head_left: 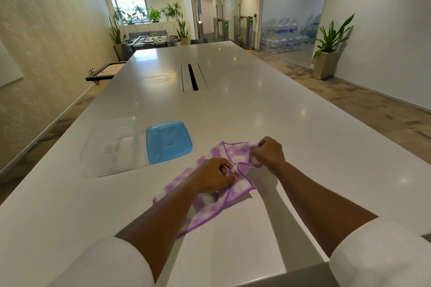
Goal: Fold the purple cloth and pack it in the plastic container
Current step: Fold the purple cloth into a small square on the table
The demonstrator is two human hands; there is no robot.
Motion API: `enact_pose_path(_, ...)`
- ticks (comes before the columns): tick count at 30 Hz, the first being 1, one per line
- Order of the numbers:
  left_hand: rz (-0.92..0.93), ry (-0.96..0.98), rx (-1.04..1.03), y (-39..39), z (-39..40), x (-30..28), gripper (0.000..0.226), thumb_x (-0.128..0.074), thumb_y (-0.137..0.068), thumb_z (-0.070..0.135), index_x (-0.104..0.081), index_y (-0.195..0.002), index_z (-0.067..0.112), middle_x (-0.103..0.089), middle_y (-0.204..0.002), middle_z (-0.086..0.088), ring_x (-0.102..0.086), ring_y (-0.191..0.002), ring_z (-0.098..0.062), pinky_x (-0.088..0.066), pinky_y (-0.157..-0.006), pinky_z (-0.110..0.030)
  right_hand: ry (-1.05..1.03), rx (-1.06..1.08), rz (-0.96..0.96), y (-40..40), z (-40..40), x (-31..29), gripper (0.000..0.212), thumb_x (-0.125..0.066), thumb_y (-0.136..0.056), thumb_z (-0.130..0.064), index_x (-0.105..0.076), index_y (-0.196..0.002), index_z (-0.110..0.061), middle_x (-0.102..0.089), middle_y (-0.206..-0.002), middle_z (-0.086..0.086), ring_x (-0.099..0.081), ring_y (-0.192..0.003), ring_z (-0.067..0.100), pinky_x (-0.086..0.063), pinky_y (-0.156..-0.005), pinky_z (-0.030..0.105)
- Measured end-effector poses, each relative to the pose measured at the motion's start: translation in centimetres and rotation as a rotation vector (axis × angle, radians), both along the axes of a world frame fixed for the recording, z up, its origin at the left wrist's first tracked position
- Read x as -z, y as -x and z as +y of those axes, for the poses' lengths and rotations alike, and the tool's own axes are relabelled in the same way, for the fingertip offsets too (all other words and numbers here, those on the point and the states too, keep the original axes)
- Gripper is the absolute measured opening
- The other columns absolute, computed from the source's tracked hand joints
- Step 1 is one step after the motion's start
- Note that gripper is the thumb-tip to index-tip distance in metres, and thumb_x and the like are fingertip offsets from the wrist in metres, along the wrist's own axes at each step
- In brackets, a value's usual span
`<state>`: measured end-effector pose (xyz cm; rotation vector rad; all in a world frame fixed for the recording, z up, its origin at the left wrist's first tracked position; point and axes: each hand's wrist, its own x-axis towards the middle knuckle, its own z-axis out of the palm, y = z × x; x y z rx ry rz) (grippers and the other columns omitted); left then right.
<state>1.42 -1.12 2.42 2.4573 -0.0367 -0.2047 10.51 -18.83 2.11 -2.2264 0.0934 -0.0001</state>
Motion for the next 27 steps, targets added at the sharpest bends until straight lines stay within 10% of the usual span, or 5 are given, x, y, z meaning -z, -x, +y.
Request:
enact_pose_path(10, -0.046, 0.208, -0.160, -1.0, 1.5, -0.3, 0.024, -0.062, -0.091, 0.016, -0.074, -0.112, 0.022, -0.072, -0.098, 0.001, -0.067, -0.077, -0.009, -0.055, -0.075, -0.017, -0.137, -0.021, -0.039, 0.4, 0.4, -0.5, 0.010, -0.061, -0.083, -0.014, -0.054, -0.079, -0.009, -0.054, -0.077, 0.001, -0.051, -0.077, 0.023, -0.040, -0.061, 0.029)
enact_pose_path(18, -0.029, 0.869, -0.758, -2.9, 2.1, -2.2, 0.008, -0.068, -0.078, 0.012, -0.076, -0.075, 0.015, -0.068, -0.075, -0.004, -0.066, -0.074, -0.019, -0.055, -0.072, -0.028, -0.286, -0.163, -0.092, 0.6, 2.0, -1.6, 0.016, -0.062, -0.089, -0.031, -0.070, -0.092, -0.017, -0.070, -0.091, 0.000, -0.067, -0.088, 0.023, -0.056, -0.081, 0.042)
enact_pose_path(27, -0.309, 0.907, -0.840, -4.0, 1.3, -3.6, 0.022, -0.064, -0.092, 0.023, -0.073, -0.112, 0.022, -0.072, -0.105, 0.002, -0.068, -0.100, -0.019, -0.055, -0.096, -0.035, -0.321, -0.257, -0.235, 1.9, 5.1, -3.9, 0.020, -0.059, -0.094, -0.032, -0.074, -0.099, -0.019, -0.069, -0.090, -0.008, -0.062, -0.081, 0.006, -0.046, -0.074, 0.024)
